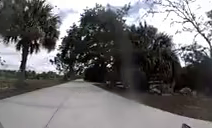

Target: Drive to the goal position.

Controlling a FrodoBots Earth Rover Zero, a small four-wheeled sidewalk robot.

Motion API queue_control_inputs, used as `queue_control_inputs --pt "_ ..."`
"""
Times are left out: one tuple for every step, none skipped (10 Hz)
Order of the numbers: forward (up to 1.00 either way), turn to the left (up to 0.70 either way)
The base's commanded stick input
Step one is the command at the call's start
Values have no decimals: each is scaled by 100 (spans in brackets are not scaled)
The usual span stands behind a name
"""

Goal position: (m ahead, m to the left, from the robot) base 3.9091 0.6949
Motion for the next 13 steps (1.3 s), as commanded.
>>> queue_control_inputs --pt "60 15" --pt "60 15" --pt "60 15" --pt "60 15" --pt "60 15" --pt "60 15" --pt "60 15" --pt "60 15" --pt "60 15" --pt "60 15" --pt "60 15" --pt "60 15" --pt "60 15"
